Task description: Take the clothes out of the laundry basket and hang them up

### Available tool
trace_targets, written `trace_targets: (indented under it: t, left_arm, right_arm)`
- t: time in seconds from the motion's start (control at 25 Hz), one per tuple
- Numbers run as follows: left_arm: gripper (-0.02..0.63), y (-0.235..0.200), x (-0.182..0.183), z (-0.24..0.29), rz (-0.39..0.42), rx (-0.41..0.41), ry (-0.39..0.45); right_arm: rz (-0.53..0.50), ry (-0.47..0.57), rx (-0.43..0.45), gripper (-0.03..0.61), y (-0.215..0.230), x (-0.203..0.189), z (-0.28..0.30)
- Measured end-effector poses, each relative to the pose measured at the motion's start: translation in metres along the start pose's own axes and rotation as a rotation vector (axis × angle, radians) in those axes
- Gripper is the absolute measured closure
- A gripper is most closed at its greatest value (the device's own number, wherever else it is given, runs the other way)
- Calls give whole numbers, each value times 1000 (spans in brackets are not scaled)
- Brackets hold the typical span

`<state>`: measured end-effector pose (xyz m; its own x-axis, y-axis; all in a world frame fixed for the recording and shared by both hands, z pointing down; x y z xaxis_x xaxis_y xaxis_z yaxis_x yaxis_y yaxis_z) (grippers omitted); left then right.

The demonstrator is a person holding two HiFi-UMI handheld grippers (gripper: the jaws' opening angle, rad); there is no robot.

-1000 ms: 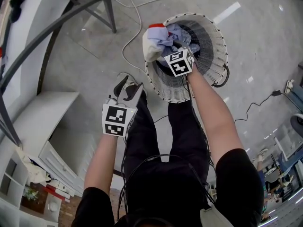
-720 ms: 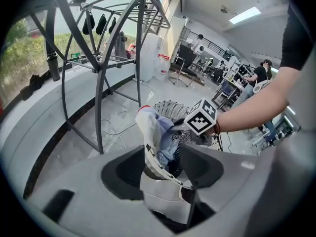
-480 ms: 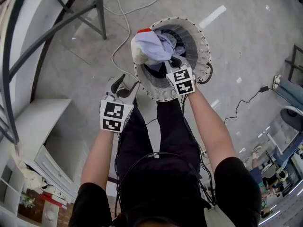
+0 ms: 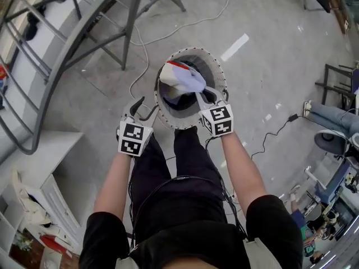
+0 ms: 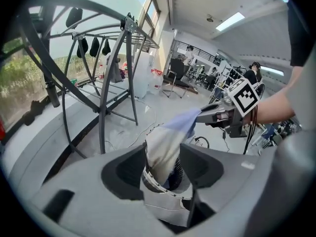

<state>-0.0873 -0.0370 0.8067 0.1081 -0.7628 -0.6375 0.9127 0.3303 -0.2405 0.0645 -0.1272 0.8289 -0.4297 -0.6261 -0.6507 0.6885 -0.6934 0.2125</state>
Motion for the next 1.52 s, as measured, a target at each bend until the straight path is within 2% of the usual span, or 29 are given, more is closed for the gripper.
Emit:
trace_targets:
  t: [0.2, 0.36, 0.48, 0.6, 0.72, 0.92, 1.12, 1.24, 1.32, 1.36, 1.4, 1.44, 1.48, 1.52]
  left_arm:
    - [382, 6, 33, -41, 17, -3, 38]
    - [380, 8, 72, -64, 71, -10, 72]
    - [379, 11, 91, -76, 106, -22, 93]
    - [374, 12, 103, -83, 154, -48, 96]
    - [366, 8, 114, -82, 205, -87, 73]
    - [354, 14, 120, -69, 287, -163, 10]
    - [336, 46, 141, -47, 274, -266, 45]
    - [327, 68, 157, -34, 212, -378, 92]
    - [319, 84, 164, -26, 185, -450, 91]
    - [327, 92, 167, -23, 192, -473, 80]
    - [386, 99, 170, -20, 209, -482, 72]
    - [503, 103, 172, -18, 222, -481, 68]
    - [591, 105, 173, -17, 221, -476, 70]
    - [594, 105, 173, -15, 207, -470, 73]
  right_arm:
    - [-55, 63, 37, 545, -33, 66, -61]
    - [-83, 153, 83, 545, -52, 130, -107]
    - [-89, 231, 155, 545, -70, 172, -148]
    - [-89, 297, 266, 545, -90, 203, -194]
    - [-109, 363, 338, 545, -100, 230, -240]
    - [-168, 455, 352, 545, -111, 265, -305]
    - [-220, 530, 370, 545, -121, 286, -359]
    - [-243, 551, 386, 545, -125, 289, -382]
    - [-250, 555, 384, 545, -123, 289, -393]
    - [-251, 556, 376, 545, -120, 289, -397]
    - [-251, 555, 365, 545, -116, 289, -400]
    - [-248, 552, 352, 545, -111, 287, -401]
    - [-240, 548, 341, 545, -106, 285, -402]
    - [-229, 542, 334, 545, -101, 281, -401]
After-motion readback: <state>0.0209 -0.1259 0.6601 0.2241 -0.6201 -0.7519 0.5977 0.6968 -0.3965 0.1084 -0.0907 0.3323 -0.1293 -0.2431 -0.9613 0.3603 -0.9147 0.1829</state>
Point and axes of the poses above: the fingertips, and each gripper's own axes: z forward along the fingers, y to its right, x out of its top, the point moved 1 cm from there along -z, backward along the fingers, and after that the axes turned 3 degrees about z, right-handed, at the moved point
